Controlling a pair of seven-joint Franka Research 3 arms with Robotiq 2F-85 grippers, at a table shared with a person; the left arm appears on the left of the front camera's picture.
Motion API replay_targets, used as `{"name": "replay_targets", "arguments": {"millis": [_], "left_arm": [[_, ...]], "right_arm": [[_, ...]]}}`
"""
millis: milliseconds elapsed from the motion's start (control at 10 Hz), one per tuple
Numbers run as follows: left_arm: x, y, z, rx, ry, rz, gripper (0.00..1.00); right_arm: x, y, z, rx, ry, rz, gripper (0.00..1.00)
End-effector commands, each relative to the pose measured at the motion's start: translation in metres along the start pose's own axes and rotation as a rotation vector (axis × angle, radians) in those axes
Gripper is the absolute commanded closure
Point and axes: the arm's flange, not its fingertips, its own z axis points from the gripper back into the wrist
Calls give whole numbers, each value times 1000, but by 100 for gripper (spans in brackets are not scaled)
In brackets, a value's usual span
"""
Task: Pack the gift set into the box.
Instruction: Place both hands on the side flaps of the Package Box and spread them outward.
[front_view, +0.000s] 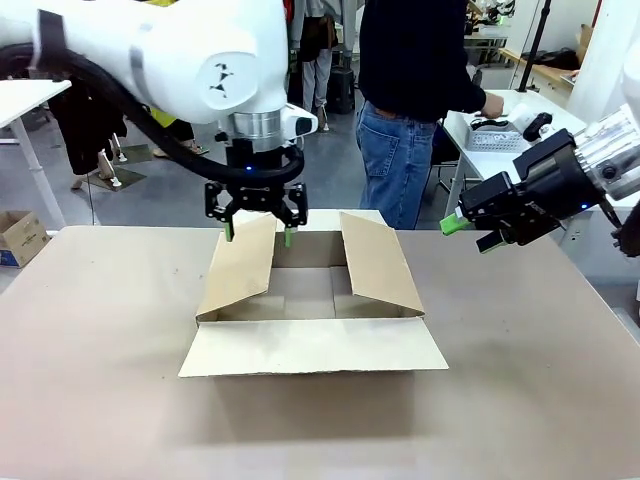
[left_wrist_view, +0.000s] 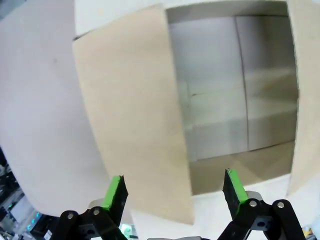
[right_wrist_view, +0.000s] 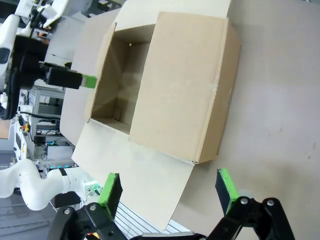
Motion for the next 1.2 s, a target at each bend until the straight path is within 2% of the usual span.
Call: {"name": "replay_targets", "arguments": {"millis": [0,200,400,700,900,1100], "left_arm": [[14,-11,-11,45,-13,75,0],[17,-17,-43,113,-23,126,0],[16,-19,-59,170,-36,134,0],[8,-2,-57,262,-41,117,0],[-2,16,-53,345,-66,195,0],[-9,33,-43,357,-124,244,0]], "right_arm": [[-3,2,1,-11,8,-12,0],[-3,2,1,-11,8,-12,0],[-3,2,1,-11,8,-12,0],[-3,2,1,-11,8,-12,0],[-3,2,1,-11,8,-12,0],[-3,2,1,-11,8,-12,0]]}}
